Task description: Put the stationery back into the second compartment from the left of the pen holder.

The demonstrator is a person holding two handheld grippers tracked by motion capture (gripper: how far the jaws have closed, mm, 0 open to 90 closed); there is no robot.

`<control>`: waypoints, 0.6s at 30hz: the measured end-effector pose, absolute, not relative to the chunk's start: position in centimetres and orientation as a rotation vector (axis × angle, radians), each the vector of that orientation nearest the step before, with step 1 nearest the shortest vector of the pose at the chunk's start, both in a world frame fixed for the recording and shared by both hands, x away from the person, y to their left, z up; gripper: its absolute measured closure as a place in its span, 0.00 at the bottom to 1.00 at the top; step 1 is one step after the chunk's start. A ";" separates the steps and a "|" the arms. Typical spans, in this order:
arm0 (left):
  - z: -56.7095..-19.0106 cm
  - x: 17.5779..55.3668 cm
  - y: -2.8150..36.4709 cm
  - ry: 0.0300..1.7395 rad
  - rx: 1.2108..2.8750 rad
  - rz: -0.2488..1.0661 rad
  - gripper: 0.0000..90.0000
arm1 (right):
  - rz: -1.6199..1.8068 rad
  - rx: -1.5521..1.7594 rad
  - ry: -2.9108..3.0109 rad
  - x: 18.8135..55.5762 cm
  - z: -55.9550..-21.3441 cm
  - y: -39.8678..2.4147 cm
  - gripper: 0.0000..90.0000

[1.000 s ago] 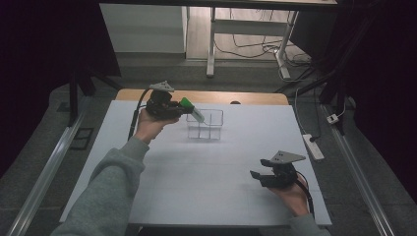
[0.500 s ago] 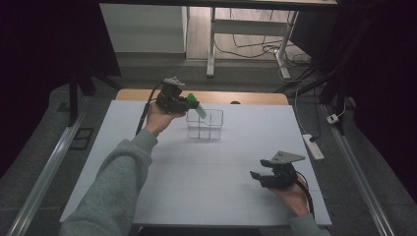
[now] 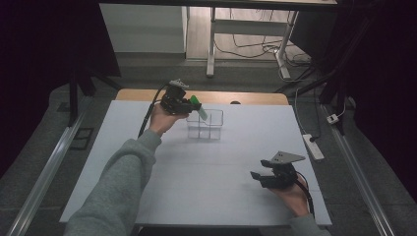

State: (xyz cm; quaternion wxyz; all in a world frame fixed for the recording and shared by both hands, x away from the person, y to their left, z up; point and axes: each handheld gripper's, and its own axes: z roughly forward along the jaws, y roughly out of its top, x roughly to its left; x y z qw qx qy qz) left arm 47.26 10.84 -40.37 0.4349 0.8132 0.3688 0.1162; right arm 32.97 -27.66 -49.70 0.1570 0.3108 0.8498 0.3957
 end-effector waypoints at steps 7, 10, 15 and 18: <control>-40.4 46.3 11.5 0.901 2.001 0.262 0.49 | 1.128 0.895 2.433 32.9 -49.8 -27.7 0.39; -40.4 45.3 12.5 0.888 1.996 0.267 0.48 | 1.130 0.897 2.430 32.9 -49.8 -27.7 0.38; -41.0 43.5 14.4 0.877 1.988 0.255 0.47 | 1.134 0.900 2.428 32.9 -49.8 -27.8 0.38; -41.6 42.3 15.6 0.874 1.995 0.257 0.47 | 1.133 0.899 2.428 32.9 -49.7 -27.8 0.38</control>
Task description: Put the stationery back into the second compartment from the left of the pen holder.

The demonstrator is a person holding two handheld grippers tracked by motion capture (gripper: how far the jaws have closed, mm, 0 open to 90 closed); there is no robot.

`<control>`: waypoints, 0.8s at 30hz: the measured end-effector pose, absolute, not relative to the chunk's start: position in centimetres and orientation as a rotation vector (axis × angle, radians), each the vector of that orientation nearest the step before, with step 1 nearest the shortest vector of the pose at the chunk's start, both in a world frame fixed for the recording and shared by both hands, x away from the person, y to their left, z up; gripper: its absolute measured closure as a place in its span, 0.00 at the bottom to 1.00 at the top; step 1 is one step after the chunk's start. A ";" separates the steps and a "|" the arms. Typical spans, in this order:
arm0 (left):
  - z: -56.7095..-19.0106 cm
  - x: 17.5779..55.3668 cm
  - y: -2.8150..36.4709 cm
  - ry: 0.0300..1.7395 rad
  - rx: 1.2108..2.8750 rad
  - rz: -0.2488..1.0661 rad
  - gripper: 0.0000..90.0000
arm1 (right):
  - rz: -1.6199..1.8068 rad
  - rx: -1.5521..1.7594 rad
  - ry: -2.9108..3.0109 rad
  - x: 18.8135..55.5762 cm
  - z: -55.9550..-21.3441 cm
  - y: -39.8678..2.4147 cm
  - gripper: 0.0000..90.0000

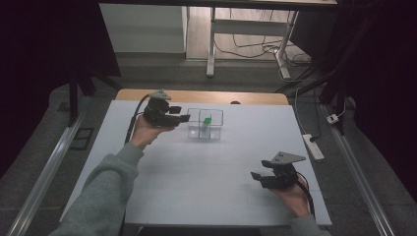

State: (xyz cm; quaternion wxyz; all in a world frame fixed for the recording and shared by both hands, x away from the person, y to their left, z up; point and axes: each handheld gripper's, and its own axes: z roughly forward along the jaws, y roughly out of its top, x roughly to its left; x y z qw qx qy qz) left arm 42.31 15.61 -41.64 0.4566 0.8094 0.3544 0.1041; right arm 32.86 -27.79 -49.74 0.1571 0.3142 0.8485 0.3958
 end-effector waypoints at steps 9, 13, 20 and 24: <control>-43.8 39.0 18.6 0.883 1.982 0.257 0.47 | 1.124 0.905 2.433 32.9 -49.9 -27.8 0.37; -44.7 37.5 19.5 0.877 1.994 0.262 0.47 | 1.122 0.904 2.435 32.9 -49.9 -27.8 0.37; -46.2 34.6 20.9 0.876 2.020 0.255 0.47 | 1.121 0.908 2.431 32.8 -49.9 -28.0 0.37; -46.9 33.1 21.4 0.880 2.026 0.253 0.47 | 1.128 0.913 2.424 32.8 -49.9 -28.2 0.36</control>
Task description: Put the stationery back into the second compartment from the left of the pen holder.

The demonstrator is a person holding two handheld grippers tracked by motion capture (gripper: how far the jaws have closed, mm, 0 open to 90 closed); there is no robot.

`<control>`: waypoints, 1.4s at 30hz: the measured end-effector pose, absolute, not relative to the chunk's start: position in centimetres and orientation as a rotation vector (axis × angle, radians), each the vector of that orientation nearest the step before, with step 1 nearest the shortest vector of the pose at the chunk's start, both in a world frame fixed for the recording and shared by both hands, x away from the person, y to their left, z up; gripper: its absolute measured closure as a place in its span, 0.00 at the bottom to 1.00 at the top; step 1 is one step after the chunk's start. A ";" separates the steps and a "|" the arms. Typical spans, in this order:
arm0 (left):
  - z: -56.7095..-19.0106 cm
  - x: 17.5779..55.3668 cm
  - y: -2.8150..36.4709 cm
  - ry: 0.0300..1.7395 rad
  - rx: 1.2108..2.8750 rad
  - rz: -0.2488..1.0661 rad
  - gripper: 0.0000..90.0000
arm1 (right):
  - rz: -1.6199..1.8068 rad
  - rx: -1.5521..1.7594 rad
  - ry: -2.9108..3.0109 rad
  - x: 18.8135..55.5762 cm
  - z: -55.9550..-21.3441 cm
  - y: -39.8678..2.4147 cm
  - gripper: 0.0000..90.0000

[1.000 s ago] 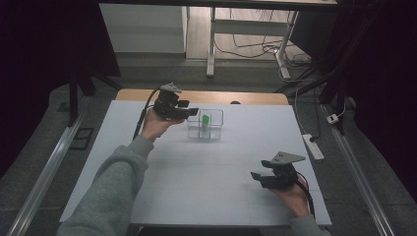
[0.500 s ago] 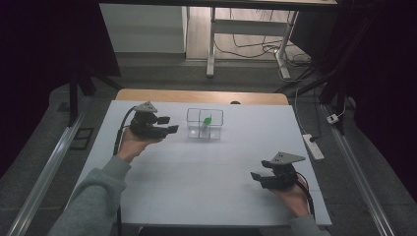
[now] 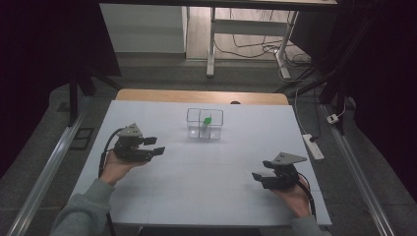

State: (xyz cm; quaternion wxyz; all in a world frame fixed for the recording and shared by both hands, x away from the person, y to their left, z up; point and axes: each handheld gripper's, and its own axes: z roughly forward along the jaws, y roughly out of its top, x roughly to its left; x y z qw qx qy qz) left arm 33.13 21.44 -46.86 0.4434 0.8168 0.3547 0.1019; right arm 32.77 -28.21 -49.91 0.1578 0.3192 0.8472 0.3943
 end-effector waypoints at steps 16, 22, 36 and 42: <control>-50.3 29.2 23.3 0.966 2.068 0.275 0.41 | 1.137 0.924 2.408 32.5 -49.9 -29.2 0.36; -51.3 28.8 23.9 1.001 2.074 0.268 0.40 | 1.125 0.911 2.410 32.4 -50.0 -29.4 0.36; -51.3 28.8 24.0 0.996 2.071 0.274 0.37 | 1.118 0.901 2.409 32.3 -50.0 -29.5 0.36; -51.3 28.8 24.0 0.988 2.071 0.279 0.36 | 1.113 0.893 2.412 32.3 -50.0 -29.4 0.36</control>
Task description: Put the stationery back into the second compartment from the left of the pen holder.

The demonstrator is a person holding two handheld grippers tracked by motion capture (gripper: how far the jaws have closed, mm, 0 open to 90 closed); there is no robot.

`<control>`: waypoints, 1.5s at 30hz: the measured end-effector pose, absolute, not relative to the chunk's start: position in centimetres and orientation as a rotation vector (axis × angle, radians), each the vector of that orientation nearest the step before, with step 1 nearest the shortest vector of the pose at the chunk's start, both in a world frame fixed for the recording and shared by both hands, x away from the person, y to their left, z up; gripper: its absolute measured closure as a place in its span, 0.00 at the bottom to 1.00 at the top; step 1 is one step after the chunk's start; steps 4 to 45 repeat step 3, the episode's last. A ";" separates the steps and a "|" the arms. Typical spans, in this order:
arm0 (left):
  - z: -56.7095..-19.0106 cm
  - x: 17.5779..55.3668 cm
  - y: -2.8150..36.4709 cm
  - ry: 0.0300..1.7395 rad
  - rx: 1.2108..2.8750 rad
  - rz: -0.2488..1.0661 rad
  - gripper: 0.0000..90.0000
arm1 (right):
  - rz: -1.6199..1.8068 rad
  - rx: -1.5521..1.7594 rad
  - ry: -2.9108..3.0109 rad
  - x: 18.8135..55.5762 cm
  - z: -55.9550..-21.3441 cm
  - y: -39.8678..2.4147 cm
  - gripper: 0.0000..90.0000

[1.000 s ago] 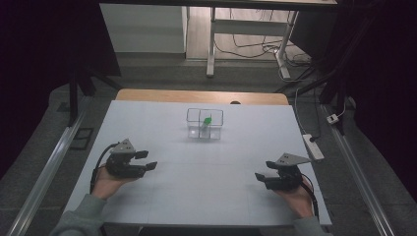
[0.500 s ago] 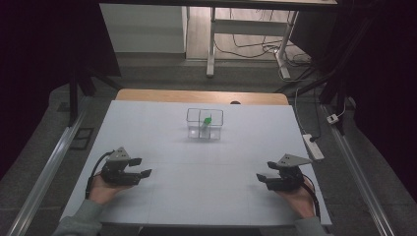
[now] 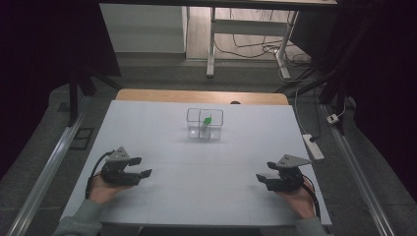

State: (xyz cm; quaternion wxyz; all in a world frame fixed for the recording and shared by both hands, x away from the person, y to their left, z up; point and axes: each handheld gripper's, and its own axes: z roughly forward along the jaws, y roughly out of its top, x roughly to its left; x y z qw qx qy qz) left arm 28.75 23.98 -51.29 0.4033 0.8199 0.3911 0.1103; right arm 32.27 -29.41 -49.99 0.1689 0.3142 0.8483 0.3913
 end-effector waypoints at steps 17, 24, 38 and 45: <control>-51.3 28.8 24.0 0.989 2.068 0.277 0.36 | 1.109 0.891 2.414 32.3 -50.0 -29.4 0.35; -51.3 28.8 24.0 0.989 2.068 0.277 0.36 | 1.109 0.891 2.414 32.3 -50.0 -29.4 0.35; -51.3 28.8 24.0 0.989 2.068 0.277 0.36 | 1.109 0.891 2.414 32.3 -50.0 -29.4 0.35; -51.3 28.8 24.0 0.989 2.068 0.277 0.36 | 1.109 0.891 2.414 32.3 -50.0 -29.4 0.35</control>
